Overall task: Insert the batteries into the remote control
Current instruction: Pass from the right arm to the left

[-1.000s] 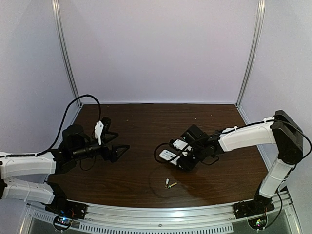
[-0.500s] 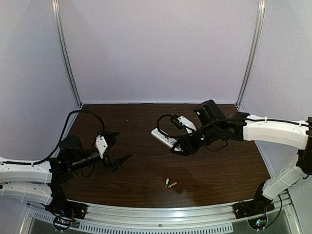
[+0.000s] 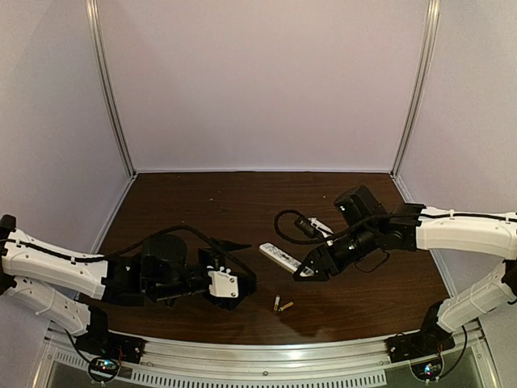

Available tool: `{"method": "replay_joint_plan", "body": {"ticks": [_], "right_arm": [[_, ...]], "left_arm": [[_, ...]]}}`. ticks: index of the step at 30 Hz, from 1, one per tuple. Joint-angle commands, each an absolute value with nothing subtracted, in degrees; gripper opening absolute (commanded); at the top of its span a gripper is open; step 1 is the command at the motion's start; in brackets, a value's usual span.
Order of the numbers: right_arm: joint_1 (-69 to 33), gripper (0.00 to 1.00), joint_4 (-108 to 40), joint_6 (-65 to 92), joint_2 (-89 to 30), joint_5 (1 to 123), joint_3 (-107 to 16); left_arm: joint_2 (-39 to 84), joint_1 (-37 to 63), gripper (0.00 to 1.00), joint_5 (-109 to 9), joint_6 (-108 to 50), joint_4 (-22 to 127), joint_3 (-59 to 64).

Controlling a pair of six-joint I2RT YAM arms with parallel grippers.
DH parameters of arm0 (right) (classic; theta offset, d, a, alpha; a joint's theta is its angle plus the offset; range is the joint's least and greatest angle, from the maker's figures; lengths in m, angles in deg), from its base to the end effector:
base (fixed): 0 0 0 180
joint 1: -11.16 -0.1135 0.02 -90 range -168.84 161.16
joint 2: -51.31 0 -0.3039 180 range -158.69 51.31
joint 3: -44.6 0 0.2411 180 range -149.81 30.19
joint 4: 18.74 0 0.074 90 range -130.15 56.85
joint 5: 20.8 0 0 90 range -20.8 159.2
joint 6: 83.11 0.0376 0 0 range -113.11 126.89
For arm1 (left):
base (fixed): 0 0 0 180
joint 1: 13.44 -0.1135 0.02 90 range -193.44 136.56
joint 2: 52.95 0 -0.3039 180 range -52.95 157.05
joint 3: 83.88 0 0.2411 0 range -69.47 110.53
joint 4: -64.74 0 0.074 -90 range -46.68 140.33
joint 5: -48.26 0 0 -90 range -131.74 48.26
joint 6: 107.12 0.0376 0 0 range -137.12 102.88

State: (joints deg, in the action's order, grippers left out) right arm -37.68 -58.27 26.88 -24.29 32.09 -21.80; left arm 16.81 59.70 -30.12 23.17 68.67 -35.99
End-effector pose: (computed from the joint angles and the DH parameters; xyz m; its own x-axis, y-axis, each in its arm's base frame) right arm 0.1481 0.2039 0.2911 -0.7597 -0.4548 -0.4648 -0.6413 0.4051 0.6517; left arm 0.0780 -0.2314 0.2747 0.5021 0.5272 -0.6856 0.7304 0.1660 0.6625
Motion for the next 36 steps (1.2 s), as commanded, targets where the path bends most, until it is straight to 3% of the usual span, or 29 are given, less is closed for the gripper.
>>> {"method": "replay_joint_plan", "body": {"ticks": [1,19,36], "right_arm": [[-37.6,0.37,-53.9,30.7,-22.8,25.5,-19.2],[-40.7,0.34,-57.6,29.7,-26.5,21.8,-21.9],[-42.3,0.33,-62.8,25.8,-29.2,20.4,-25.8]], "left_arm": [[17.7,61.2,0.94,-29.6,27.8,64.8,-31.4],[28.0,61.4,0.76,-31.2,29.3,54.2,-21.7],[31.9,61.9,0.39,-31.5,28.9,53.0,-19.7]]}}
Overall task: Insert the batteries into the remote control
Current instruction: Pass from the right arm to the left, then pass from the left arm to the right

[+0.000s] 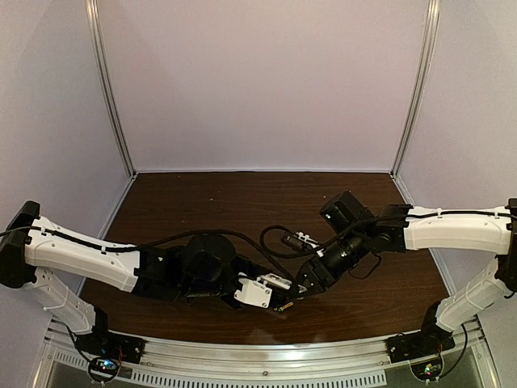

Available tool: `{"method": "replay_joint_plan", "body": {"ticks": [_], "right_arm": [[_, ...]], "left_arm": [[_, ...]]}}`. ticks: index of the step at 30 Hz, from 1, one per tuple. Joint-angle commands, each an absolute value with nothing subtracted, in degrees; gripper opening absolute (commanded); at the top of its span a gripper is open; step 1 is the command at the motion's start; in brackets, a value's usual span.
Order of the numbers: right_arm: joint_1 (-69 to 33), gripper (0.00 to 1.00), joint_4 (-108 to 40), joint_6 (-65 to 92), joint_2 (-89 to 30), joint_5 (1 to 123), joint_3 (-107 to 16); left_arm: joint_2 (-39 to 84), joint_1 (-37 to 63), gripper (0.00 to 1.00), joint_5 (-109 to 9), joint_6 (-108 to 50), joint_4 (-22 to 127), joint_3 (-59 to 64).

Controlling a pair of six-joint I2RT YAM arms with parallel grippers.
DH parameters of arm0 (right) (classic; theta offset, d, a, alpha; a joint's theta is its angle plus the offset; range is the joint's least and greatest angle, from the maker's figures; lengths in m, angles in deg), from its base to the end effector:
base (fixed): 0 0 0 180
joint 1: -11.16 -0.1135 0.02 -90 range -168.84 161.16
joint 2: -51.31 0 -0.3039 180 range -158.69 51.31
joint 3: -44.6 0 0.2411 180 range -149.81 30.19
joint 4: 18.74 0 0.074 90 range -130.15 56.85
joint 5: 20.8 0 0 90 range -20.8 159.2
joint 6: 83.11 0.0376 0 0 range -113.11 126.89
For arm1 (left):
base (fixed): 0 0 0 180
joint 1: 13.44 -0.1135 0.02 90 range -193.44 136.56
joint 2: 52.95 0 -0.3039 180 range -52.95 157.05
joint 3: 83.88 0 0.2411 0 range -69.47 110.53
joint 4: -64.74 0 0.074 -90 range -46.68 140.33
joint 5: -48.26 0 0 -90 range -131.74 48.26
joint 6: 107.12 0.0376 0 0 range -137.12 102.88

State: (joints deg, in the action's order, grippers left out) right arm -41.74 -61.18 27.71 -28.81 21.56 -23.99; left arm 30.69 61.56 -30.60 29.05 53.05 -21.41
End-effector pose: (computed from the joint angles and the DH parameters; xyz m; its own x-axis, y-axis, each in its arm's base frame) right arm 0.1362 0.2261 0.2844 -0.7402 -0.5817 -0.3374 -0.5740 0.2851 0.7676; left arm 0.0858 -0.2921 0.2683 0.5561 0.6592 -0.5061 0.7285 -0.0937 0.6786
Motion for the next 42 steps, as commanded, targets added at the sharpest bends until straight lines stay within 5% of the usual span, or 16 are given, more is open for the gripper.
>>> {"method": "replay_joint_plan", "body": {"ticks": [1,13,19,32,42], "right_arm": [[-42.4,0.33,-63.0,25.6,-29.3,20.4,-26.1],[-42.2,0.8,-64.3,24.5,-25.1,23.7,-31.5],[-40.5,0.98,-61.2,24.3,-16.4,35.9,-34.9],[-40.1,0.99,-47.5,22.0,-4.0,35.2,-28.8],[-42.1,0.94,-45.4,21.6,-7.3,29.4,-27.8]], "left_arm": [[32.1,62.0,0.37,-31.5,28.8,53.0,-19.6],[29.2,61.9,0.15,-35.4,22.1,55.3,-20.8],[24.2,61.6,0.13,-39.1,15.0,59.6,-23.1],[15.7,51.7,0.15,-62.6,-9.9,66.1,-23.4],[19.5,49.0,0.15,-72.5,-20.0,70.0,-21.1]]}}
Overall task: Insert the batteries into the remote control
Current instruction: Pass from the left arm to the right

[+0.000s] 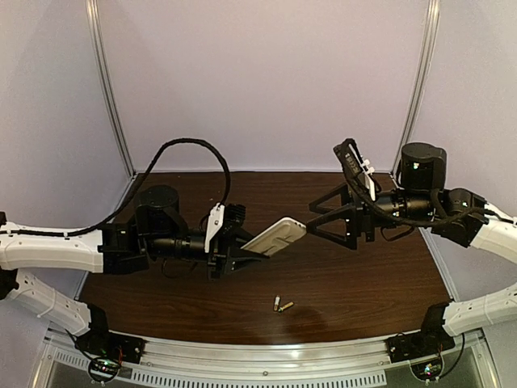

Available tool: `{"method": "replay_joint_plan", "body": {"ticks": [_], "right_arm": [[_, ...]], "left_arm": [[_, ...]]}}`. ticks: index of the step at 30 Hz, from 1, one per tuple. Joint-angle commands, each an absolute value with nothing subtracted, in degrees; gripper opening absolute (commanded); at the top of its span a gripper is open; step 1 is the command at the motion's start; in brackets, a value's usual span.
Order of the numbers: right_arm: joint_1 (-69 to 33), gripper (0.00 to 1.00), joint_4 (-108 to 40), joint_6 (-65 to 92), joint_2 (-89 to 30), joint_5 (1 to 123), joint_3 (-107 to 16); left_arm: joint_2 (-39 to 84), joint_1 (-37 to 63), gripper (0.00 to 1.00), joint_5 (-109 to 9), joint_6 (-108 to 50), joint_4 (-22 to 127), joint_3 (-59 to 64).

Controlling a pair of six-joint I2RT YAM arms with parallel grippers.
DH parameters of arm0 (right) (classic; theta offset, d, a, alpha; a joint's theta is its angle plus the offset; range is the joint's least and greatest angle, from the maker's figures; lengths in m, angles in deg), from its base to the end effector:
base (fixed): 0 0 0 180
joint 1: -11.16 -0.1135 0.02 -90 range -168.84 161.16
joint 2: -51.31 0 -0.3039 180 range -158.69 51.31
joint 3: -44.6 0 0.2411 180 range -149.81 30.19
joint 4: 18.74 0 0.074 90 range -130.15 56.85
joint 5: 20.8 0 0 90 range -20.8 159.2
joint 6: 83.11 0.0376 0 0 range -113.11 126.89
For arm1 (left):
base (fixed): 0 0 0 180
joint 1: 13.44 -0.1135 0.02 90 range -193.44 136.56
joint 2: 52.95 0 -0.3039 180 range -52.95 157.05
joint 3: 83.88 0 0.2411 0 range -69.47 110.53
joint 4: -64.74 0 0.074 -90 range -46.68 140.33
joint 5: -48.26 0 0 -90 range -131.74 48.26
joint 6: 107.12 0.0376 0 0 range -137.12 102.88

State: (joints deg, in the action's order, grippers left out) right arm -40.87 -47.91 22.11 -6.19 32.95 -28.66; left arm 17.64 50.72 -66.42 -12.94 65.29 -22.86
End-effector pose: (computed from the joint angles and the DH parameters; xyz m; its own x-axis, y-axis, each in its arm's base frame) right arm 0.0995 0.1636 0.4111 -0.3975 -0.1652 -0.9026 -0.9175 0.0892 0.3877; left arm 0.1008 -0.2441 0.3431 0.0046 0.1425 -0.9898 0.9999 0.0145 0.0067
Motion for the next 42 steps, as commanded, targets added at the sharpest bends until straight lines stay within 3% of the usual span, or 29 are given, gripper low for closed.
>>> {"method": "replay_joint_plan", "body": {"ticks": [1,7,13,18,30,37,39,42], "right_arm": [[-42.6,0.93,-45.2,21.5,-7.5,29.2,-27.7],[-44.4,0.91,-46.3,21.0,-9.7,27.7,-28.2],[-45.4,0.66,-49.9,19.7,-12.2,31.3,-29.0],[-45.4,0.56,-48.4,20.7,-11.8,33.8,-28.7],[-45.5,0.43,-50.5,19.6,-10.7,36.6,-29.1],[-45.4,0.22,-51.2,19.2,-11.3,35.6,-29.0],[-45.4,0.15,-51.2,19.3,-11.6,35.3,-29.0],[-45.4,0.01,-50.6,20.2,-11.6,36.0,-28.8]], "left_arm": [[20.0,48.5,0.15,-73.1,-20.8,70.0,-20.8],[23.7,47.2,0.15,-75.5,-23.2,67.0,-17.7],[25.3,47.2,0.15,-75.3,-23.4,66.7,-16.3],[27.2,47.1,0.14,-75.2,-23.7,65.5,-15.0],[28.7,46.3,0.13,-78.9,-23.4,61.7,-13.9],[28.1,45.7,0.13,-79.2,-22.9,60.1,-13.9],[28.0,45.5,0.2,-78.5,-22.6,59.9,-13.9],[27.1,44.9,0.49,-76.8,-22.5,59.9,-14.1]]}}
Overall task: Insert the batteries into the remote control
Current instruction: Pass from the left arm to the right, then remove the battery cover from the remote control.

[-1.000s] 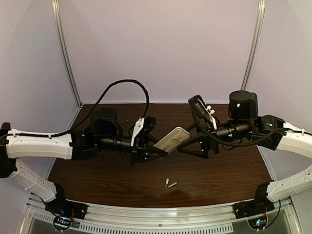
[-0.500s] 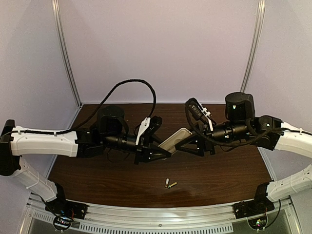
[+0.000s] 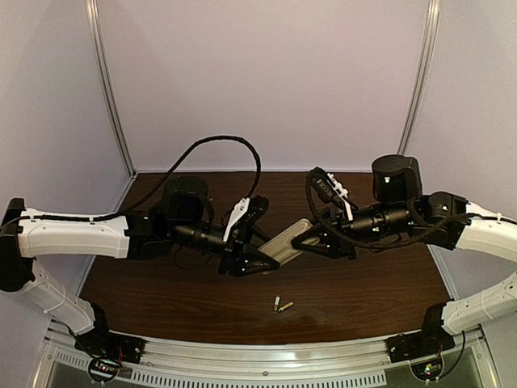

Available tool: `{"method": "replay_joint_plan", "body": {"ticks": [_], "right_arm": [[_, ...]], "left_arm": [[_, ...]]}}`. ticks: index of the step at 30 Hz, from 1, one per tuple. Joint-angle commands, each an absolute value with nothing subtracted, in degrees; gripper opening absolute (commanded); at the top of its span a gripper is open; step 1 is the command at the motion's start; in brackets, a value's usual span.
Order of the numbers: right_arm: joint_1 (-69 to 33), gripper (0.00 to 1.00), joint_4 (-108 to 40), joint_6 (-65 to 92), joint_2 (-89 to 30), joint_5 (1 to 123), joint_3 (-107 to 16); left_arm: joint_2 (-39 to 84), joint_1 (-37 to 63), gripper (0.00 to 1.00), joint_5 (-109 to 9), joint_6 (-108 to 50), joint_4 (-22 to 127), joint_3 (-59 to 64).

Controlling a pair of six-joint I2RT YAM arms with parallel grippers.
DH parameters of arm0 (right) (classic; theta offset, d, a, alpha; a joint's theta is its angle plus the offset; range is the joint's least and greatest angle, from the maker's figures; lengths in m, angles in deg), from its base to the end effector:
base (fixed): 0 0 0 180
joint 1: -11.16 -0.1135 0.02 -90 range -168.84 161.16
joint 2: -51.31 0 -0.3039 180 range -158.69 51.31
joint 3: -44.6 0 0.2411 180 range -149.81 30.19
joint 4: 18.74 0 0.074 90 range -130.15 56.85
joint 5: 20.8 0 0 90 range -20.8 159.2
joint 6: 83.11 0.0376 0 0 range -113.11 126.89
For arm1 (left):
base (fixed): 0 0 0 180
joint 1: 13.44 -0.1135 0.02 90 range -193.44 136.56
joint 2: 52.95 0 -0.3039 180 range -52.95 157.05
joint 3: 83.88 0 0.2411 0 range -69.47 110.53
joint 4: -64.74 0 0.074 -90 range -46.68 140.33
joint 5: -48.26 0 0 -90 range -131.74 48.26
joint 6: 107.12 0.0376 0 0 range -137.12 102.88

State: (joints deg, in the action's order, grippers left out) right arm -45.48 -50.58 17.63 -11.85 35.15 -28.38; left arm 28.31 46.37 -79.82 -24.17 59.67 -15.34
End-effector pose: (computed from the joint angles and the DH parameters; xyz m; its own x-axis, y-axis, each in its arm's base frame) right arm 0.1022 0.1935 0.3864 -0.3847 -0.3036 -0.8717 -0.9219 0.0800 0.3790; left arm 0.1347 -0.2776 0.3291 -0.2722 0.2758 -0.9219 0.9495 -0.0785 -0.3039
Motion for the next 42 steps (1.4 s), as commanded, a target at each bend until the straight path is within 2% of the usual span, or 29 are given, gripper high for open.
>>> {"method": "replay_joint_plan", "body": {"ticks": [1,6,11,15,19,22,29,33,42], "right_arm": [[-45.5,0.0,-50.1,20.5,-11.5,36.9,-28.8],[-45.2,0.0,-47.5,24.8,-11.1,44.0,-27.3],[-44.8,0.0,-43.0,30.6,-10.1,54.9,-24.4],[-44.7,0.0,-38.0,36.3,-7.5,68.3,-19.7],[-44.1,0.0,-39.0,41.6,-8.8,77.9,-19.8],[-44.1,0.0,-39.6,43.4,-11.3,78.3,-21.0],[-44.2,0.0,-38.1,47.1,-14.2,76.1,-22.0],[-44.1,0.0,-36.3,48.2,-15.8,73.7,-22.2],[-44.2,0.0,-34.4,48.7,-16.9,70.7,-22.3]], "left_arm": [[26.3,44.6,0.57,-76.1,-22.6,60.1,-14.4],[19.1,43.7,0.84,-65.2,-26.4,65.9,-19.5],[11.9,43.5,0.88,-51.5,-32.6,68.4,-23.8],[9.7,43.6,0.86,-45.9,-42.5,69.9,-27.1],[11.7,43.6,0.87,-48.4,-50.6,69.6,-27.1],[14.6,43.6,0.87,-50.8,-56.3,68.3,-25.1],[21.9,43.7,0.77,-54.9,-63.4,66.1,-20.7],[26.3,43.7,0.68,-56.7,-65.0,66.6,-18.9],[30.0,43.7,0.55,-53.7,-65.8,65.3,-16.4]]}}
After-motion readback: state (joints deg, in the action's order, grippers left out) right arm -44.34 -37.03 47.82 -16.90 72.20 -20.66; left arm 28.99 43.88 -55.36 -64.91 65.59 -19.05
